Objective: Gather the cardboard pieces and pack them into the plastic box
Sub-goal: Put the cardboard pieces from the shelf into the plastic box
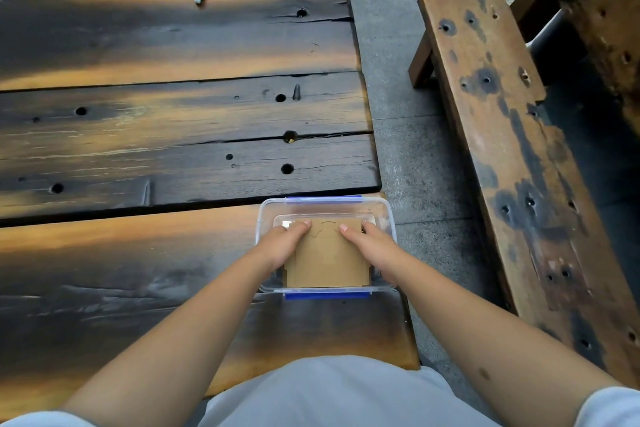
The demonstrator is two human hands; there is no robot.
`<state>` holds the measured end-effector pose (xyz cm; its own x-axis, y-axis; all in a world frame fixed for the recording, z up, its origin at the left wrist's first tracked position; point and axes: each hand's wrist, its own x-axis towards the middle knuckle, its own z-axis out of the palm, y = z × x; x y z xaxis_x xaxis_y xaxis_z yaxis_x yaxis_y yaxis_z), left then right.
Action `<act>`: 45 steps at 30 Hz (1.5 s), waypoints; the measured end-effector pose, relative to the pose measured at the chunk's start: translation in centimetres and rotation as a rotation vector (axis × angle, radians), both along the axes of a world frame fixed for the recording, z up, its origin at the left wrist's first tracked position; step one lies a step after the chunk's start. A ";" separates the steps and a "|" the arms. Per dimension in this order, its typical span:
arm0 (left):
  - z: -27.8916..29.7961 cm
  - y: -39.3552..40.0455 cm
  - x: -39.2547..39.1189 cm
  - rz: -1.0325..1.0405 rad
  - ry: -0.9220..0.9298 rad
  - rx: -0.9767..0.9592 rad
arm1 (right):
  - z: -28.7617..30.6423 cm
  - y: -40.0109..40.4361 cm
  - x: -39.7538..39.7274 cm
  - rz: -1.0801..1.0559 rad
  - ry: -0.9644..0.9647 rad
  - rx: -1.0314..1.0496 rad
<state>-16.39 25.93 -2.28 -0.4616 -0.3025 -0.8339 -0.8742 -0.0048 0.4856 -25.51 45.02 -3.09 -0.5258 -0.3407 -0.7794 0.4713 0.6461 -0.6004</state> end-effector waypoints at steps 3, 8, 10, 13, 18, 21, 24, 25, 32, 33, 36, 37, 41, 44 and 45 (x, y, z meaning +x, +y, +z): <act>0.0 0.4 0.1 -0.071 -0.013 -0.042 | -0.1 0.0 -0.1 -0.010 -0.022 0.000; 0.4 0.4 -0.3 0.028 -0.035 0.021 | 0.1 0.0 0.4 0.000 -0.023 -0.045; 0.6 0.1 -0.6 0.106 -0.056 0.103 | 0.2 0.0 0.0 -0.009 -0.061 -0.042; 0.6 -0.4 -0.7 0.115 -0.097 0.148 | -0.1 0.1 -0.5 -0.023 -0.141 -0.053; 0.2 -0.6 -0.6 0.039 -0.109 0.184 | -0.1 0.1 -0.7 -0.072 -0.265 -0.100; 0.3 -0.2 -0.6 0.040 -0.086 0.182 | 0.4 0.3 -0.9 -0.110 -0.339 -0.159; 0.2 0.5 -0.5 0.184 -0.018 0.203 | 0.4 0.5 -0.6 -0.235 -0.319 -0.190; 0.2 0.8 -0.4 0.241 0.007 0.214 | 0.4 0.5 -0.4 -0.297 -0.323 -0.190; -0.2 2.6 1.4 0.370 0.036 0.301 | -0.3 0.3 1.4 -0.439 -0.411 -0.179; -0.1 2.6 1.4 0.376 0.046 0.308 | -0.5 0.1 1.5 -0.433 -0.398 -0.175; 0.0 2.3 1.2 0.421 0.073 0.362 | -0.8 -0.4 1.6 -0.421 -0.349 -0.148; 0.0 2.1 1.2 0.423 0.073 0.364 | -0.9 -0.4 1.7 -0.416 -0.339 -0.138; -0.3 2.1 1.5 0.410 0.069 0.301 | -0.5 -0.6 1.9 -0.377 -0.315 -0.106; -0.1 2.1 1.6 0.390 0.051 0.292 | -0.2 -0.8 1.8 -0.364 -0.276 -0.070; 0.0 2.0 1.7 0.380 0.053 0.294 | -0.1 -0.9 1.8 -0.365 -0.267 -0.063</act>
<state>-14.72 27.94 -2.31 -0.4086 -0.2130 -0.8875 -0.7577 -0.4629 0.4600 -23.75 44.14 -3.15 -0.4039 -0.2218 -0.8875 0.8046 0.3754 -0.4601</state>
